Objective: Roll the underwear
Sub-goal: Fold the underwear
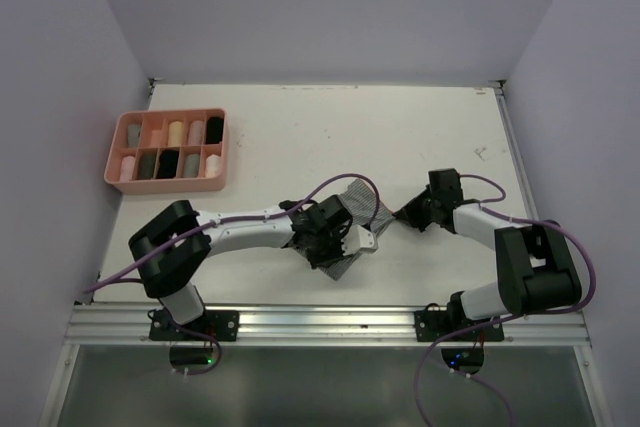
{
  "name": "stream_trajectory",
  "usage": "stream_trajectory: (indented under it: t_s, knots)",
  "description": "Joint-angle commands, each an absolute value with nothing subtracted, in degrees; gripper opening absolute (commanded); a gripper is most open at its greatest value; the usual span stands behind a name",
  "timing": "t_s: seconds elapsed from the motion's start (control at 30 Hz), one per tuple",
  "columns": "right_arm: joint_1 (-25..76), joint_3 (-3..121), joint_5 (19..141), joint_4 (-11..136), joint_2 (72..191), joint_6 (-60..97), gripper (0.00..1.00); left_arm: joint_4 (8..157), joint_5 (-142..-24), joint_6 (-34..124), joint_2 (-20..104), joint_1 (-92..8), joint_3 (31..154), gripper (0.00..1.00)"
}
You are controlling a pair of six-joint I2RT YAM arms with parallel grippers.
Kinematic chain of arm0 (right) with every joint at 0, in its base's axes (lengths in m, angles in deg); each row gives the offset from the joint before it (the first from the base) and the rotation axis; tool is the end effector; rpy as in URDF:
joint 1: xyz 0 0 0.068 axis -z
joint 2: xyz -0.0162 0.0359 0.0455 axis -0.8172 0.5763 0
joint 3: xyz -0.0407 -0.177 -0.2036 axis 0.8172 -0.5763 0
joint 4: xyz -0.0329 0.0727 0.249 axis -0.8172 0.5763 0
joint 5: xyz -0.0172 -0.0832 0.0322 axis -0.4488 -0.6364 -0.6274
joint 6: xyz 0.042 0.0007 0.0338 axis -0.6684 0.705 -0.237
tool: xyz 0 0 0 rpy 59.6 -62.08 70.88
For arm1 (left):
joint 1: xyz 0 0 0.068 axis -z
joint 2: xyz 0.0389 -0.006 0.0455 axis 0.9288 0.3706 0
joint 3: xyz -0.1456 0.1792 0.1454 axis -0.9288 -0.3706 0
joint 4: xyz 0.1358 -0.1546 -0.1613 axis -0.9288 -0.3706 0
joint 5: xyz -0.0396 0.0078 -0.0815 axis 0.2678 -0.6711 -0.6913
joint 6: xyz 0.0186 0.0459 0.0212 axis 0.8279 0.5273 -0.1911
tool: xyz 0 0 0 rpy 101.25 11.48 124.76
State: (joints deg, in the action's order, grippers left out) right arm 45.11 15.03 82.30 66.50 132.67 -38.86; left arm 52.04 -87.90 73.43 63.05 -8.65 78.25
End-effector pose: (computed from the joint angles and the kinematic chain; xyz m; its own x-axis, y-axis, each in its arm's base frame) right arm 0.2435 0.0479 0.1341 -0.5913 0.7974 -0.1204 0.6135 0.5417 0.5747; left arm 0.1562 -0.2822 0.1714 -0.1855 0.8773 -0.4427 0.9826 0.1651 -0.0847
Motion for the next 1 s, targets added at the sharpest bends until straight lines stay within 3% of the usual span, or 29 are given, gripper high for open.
stream_trajectory:
  t_s: [0.0, 0.13, 0.2, 0.97]
  knots:
    - [45.0, 13.9, 80.1, 68.9, 133.1, -38.7, 0.0, 51.8, -90.2, 74.1, 63.5, -8.9, 78.5, 0.2]
    - [45.0, 14.0, 80.2, 68.9, 133.0, -38.6, 0.0, 51.8, -90.7, 74.0, 63.5, -8.9, 78.7, 0.17]
    - [45.0, 14.0, 80.2, 68.9, 133.0, -38.7, 0.0, 52.0, -90.7, 73.9, 63.4, -9.1, 78.7, 0.0]
    - [45.0, 13.3, 80.8, 69.2, 132.4, -38.0, 0.0, 44.5, -96.1, 73.0, 59.3, -9.0, 89.4, 0.0]
